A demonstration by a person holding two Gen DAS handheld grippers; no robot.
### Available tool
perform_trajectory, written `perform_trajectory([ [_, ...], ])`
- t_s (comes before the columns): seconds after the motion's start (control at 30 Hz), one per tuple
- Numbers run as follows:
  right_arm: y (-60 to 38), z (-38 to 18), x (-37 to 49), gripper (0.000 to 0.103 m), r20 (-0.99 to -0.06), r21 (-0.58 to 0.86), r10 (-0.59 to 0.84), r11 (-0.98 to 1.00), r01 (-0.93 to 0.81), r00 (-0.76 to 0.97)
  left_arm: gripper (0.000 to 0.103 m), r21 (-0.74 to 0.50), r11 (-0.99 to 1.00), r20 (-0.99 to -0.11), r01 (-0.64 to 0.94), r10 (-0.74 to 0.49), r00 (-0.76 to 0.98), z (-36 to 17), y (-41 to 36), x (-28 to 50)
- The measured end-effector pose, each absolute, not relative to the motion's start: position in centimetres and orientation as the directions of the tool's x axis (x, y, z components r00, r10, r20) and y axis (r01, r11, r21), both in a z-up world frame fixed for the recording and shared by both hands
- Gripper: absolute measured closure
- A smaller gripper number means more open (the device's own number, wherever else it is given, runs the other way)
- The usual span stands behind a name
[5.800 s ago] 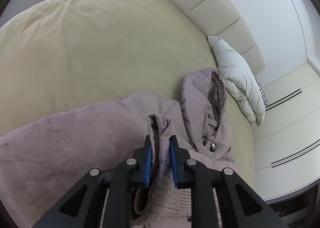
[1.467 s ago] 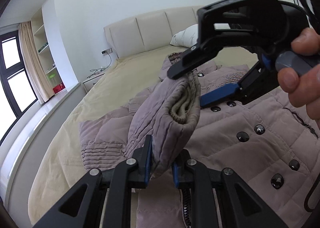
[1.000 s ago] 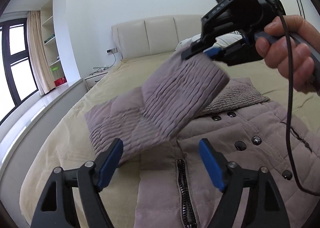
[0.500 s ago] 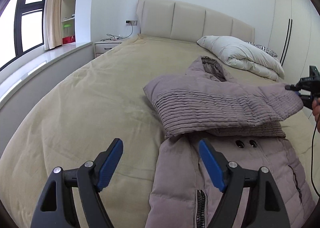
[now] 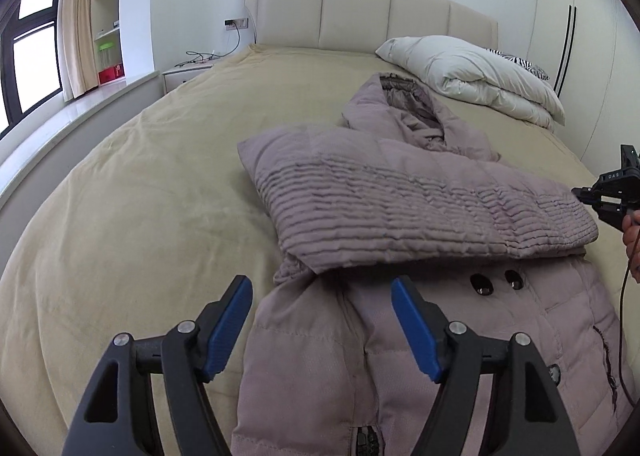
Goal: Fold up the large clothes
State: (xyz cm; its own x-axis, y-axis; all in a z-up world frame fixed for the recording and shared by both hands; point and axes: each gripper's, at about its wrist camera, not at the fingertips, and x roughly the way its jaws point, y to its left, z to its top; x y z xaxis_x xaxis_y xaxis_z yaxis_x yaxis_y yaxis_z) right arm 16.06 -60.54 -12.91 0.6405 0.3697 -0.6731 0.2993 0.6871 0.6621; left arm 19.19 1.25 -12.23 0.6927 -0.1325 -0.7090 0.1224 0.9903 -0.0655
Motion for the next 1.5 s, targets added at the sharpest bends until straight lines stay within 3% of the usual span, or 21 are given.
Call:
perform_trajectory([
  [0.17, -61.3, -14.5, 15.4, 0.102, -0.693, 0.659, 0.345, 0.659, 0.362, 0.633, 0.028, -0.029, 0.996, -0.720, 0.089, -0.082, 0.689, -13.8, 1.1, 20.5],
  [0.3, -59.4, -14.1, 13.9, 0.101, -0.534, 0.797, 0.503, 0.568, 0.206, 0.680, 0.028, -0.101, 0.995, -0.722, 0.019, -0.086, 0.687, -14.0, 3.2, 21.4],
  [0.43, -57.6, -12.5, 12.7, 0.099, -0.509, 0.784, 0.490, 0.603, 0.146, 0.708, 0.028, -0.110, 0.994, -0.725, 0.004, -0.083, 0.683, -14.4, 3.9, 21.7],
  [0.6, -55.8, -13.6, 13.6, 0.096, -0.607, 0.728, 0.481, 0.656, 0.199, 0.633, 0.028, -0.117, 0.993, -0.709, -0.008, -0.078, 0.701, -14.1, 4.6, 22.6],
  [0.73, -55.3, -14.3, 13.4, 0.096, -0.598, 0.739, 0.500, 0.646, 0.191, 0.626, 0.029, -0.092, 0.996, -0.714, -0.005, -0.062, 0.697, -14.6, 4.8, 23.9],
  [0.93, -55.4, -14.0, 13.3, 0.095, -0.577, 0.739, 0.483, 0.653, 0.168, 0.659, 0.042, -0.085, 0.996, -0.751, 0.018, -0.076, 0.656, -16.4, 4.7, 24.8],
  [1.07, -55.5, -12.0, 11.4, 0.094, -0.545, 0.680, 0.391, 0.723, 0.119, 0.742, 0.045, -0.077, 0.997, -0.748, 0.022, -0.072, 0.660, -16.6, 4.7, 25.0],
  [1.2, -53.4, -11.2, 10.9, 0.094, -0.567, 0.600, 0.394, 0.799, 0.035, 0.723, 0.053, -0.086, 0.996, -0.705, 0.012, -0.069, 0.706, -15.5, 4.9, 23.7],
  [1.3, -52.1, -11.1, 9.8, 0.094, -0.552, 0.618, 0.432, 0.786, 0.002, 0.713, 0.052, -0.091, 0.995, -0.679, -0.033, -0.038, 0.734, -15.0, 5.8, 23.0],
  [1.5, -50.4, -11.0, 7.9, 0.094, -0.490, 0.648, 0.445, 0.761, -0.029, 0.750, 0.043, -0.114, 0.991, -0.741, -0.066, -0.040, 0.670, -16.3, 6.5, 24.3],
])
